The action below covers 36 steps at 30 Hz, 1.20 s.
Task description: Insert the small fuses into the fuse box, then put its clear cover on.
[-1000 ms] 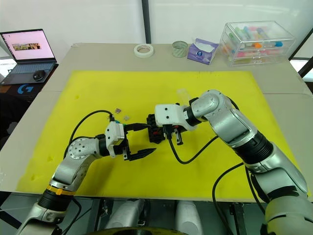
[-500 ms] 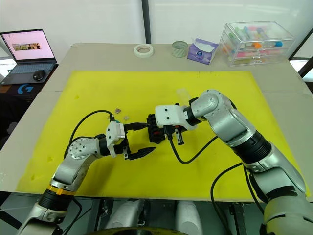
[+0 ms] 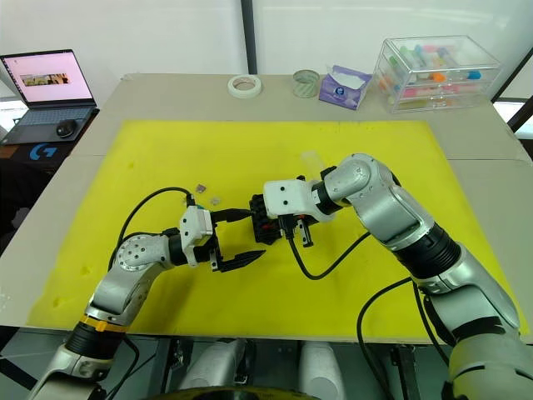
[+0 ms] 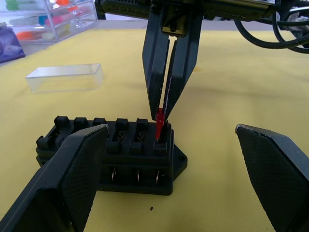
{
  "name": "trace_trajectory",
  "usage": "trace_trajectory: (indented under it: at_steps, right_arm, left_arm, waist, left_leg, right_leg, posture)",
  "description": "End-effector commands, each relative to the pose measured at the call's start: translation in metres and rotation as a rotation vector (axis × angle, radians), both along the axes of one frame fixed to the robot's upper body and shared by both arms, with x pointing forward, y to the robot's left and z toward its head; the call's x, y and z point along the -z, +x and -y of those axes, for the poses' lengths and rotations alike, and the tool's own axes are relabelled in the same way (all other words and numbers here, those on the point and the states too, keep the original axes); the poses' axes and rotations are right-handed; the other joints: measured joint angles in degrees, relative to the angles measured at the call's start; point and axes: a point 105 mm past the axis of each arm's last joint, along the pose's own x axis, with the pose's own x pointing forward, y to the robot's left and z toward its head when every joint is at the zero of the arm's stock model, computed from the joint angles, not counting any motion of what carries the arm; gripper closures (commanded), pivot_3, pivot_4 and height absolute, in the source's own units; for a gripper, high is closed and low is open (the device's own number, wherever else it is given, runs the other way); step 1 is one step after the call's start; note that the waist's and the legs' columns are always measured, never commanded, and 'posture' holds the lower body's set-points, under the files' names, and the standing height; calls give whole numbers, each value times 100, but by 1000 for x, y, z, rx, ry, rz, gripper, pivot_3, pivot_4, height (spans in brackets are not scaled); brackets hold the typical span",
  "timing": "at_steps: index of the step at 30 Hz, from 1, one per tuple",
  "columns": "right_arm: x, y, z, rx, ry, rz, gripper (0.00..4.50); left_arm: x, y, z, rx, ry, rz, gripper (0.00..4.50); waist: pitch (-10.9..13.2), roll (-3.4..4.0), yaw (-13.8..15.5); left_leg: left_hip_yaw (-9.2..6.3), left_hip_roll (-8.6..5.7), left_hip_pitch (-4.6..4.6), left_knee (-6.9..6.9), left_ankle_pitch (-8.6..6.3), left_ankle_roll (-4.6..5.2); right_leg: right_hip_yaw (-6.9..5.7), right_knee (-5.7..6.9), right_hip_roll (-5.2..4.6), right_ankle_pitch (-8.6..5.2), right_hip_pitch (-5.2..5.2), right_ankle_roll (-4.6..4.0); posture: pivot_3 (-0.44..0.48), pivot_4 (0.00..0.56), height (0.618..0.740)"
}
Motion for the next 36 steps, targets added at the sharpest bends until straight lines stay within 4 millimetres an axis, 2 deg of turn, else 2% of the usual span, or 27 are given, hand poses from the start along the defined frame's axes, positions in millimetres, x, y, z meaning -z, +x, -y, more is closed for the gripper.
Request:
trace_trajectory:
  at_steps: [1,11,36]
  right_arm:
    - [0,-2,-3,-29,-6,10,4500]
    - [-7,0,-2,-36,-5,32,4500]
    - [1,4,-2,-38,-80,31,4500]
  left_arm:
    - [-10,0,1,9,-18,38,72]
    - [-11,1,2,7,-24,34,72]
    - [-10,1,3,4,-26,26,72]
  waist:
    - [0,0,0]
    - [0,0,0]
    - [0,0,-2]
  left_leg:
    - [0,0,0,0,0,0]
    - [0,0,0,0,0,0]
    - [0,0,0,2,0,0]
  right_leg:
    - [0,0,0,0,0,0]
    - [0,0,0,0,0,0]
    - [0,3,0,0,0,0]
  posture:
    - [0,150,740]
    - [0,150,740]
    - [0,150,740]
